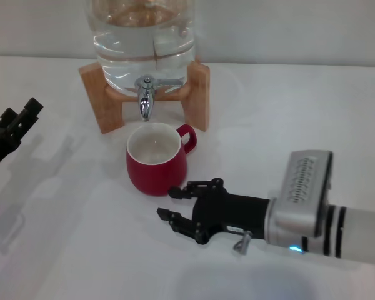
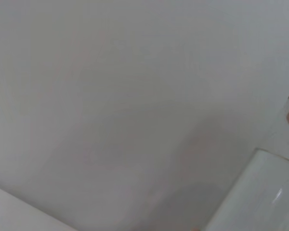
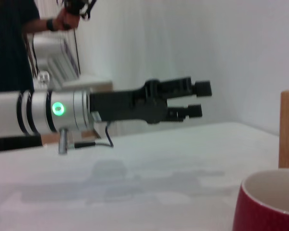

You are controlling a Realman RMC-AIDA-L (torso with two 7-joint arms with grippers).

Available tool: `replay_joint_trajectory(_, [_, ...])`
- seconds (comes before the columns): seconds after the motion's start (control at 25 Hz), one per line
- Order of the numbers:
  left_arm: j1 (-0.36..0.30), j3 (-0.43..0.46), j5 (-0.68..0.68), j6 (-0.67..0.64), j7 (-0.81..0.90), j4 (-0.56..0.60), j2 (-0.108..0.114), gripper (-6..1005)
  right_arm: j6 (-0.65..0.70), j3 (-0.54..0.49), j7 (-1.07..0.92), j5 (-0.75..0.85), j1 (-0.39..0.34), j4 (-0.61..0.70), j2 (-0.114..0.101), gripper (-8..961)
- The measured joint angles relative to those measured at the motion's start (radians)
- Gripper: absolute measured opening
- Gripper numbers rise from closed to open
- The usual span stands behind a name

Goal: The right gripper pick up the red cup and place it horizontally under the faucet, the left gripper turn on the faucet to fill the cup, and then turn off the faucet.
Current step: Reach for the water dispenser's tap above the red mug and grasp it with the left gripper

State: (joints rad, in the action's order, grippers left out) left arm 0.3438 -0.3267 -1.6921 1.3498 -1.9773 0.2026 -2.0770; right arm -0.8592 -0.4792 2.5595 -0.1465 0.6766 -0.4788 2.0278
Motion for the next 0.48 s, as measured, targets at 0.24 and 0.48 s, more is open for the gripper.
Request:
replay_joint_trajectory(0.24, [-0.001,0.0,0.0,0.0,0.0,0.0,0.0,833,0.1,-0.028,0.01,0.001,0.014,-0.051,0.0,394])
replay_joint_trajectory(0.48, [-0.004,0.0,0.0,0.0,0.0,0.0,0.0,833,0.121,-0.054,0.011,0.002,0.014,-0.061,0.0,394])
